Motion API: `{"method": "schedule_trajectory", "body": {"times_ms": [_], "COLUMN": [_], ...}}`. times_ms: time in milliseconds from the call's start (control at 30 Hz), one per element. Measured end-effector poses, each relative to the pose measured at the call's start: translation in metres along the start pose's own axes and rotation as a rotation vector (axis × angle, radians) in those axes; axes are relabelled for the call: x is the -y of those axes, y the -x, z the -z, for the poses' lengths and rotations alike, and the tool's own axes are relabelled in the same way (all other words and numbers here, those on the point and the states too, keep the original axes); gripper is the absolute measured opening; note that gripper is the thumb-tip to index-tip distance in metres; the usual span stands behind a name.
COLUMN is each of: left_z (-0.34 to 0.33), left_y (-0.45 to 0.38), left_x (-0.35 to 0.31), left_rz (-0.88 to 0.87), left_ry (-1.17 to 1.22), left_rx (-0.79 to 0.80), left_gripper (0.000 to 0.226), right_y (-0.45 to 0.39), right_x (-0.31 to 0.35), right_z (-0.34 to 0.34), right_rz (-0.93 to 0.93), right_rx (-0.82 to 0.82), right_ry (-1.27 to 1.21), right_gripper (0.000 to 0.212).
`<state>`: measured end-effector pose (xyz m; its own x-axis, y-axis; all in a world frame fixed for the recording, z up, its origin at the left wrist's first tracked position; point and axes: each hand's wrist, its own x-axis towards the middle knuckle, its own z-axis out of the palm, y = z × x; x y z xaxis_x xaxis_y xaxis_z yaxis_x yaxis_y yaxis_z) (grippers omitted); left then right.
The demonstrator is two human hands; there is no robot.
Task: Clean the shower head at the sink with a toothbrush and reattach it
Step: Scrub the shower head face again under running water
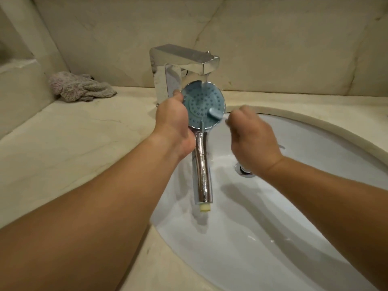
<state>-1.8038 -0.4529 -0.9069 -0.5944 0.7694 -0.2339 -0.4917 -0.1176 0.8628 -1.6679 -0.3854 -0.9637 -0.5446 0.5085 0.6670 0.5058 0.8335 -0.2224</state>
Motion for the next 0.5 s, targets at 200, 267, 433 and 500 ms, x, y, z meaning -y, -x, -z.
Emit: {"method": "schedule_trajectory", "body": {"times_ms": [200, 267, 433, 500], "left_z": [-0.003, -0.003, -0.004, -0.005], "left_y": [0.001, 0.001, -0.001, -0.001], "left_x": [0.003, 0.005, 0.008, 0.008], "left_rz": [-0.013, 0.009, 0.022, 0.024], "left_ry": [-0.029, -0.040, -0.025, -0.021], "left_rx": [0.035, 0.087, 0.121, 0.115], "left_gripper": [0.043, 0.044, 0.049, 0.048], "right_y": [-0.042, -0.045, -0.045, -0.046], "right_x": [0.012, 0.022, 0.018, 0.013], "right_z": [0.011, 0.010, 0.011, 0.013], "right_rz": [-0.109, -0.055, -0.008, -0.130], "right_rx": [-0.033, 0.006, 0.011, -0.015], "right_ry": [-0.007, 0.019, 0.102, 0.086], "right_gripper": [0.012, 0.006, 0.007, 0.005]}}
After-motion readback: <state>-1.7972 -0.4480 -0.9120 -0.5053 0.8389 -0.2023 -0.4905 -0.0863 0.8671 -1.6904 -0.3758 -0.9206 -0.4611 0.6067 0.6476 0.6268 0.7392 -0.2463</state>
